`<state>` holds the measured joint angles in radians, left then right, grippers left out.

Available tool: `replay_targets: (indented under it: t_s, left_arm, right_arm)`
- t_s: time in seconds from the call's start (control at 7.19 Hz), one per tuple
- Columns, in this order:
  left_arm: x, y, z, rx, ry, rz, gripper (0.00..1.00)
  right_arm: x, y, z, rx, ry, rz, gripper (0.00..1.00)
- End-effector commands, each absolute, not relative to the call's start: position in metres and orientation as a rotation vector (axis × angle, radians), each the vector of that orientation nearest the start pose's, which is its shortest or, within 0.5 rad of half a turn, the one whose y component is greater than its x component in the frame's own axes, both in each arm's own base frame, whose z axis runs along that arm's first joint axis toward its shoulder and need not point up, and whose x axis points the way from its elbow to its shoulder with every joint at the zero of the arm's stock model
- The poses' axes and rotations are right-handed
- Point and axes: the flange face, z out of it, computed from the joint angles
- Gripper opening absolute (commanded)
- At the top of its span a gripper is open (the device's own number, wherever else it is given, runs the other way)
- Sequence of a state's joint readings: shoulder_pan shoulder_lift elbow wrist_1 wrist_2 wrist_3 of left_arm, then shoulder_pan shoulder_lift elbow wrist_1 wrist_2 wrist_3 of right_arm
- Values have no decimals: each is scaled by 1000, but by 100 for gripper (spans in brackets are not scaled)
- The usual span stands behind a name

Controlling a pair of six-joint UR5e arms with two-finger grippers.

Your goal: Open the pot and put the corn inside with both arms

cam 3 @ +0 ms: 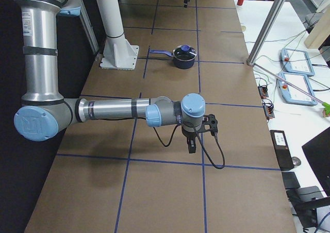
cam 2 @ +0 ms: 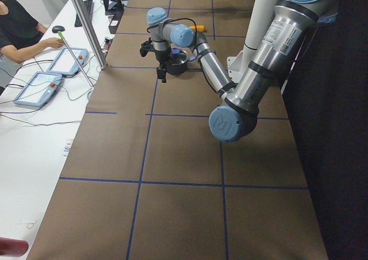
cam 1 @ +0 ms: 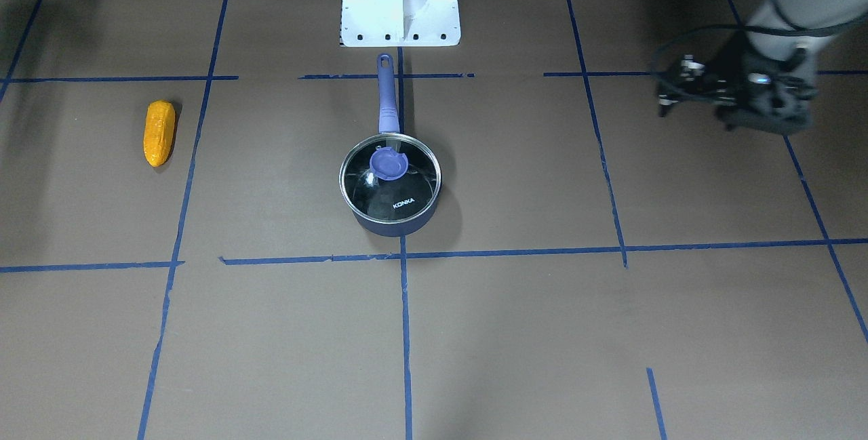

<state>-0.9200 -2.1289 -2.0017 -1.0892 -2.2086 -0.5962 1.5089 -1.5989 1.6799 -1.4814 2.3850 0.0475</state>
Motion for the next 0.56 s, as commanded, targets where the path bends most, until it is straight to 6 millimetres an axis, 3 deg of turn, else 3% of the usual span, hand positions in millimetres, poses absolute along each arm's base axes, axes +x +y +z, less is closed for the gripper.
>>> replay_targets:
  t_s: [0.0,0.28,0.42]
  left_arm:
    - [371,-458,161,51,767,188,100]
    - [414,-476,95,52,794,135,100]
    - [442,-476,68,33,802,128,100]
  right_arm:
    - [27,-492,604,118,-825,-88,100]
    - [26,-492,601,116,-850,-88,100]
    - [23,-491,597,114,-894,-93,100]
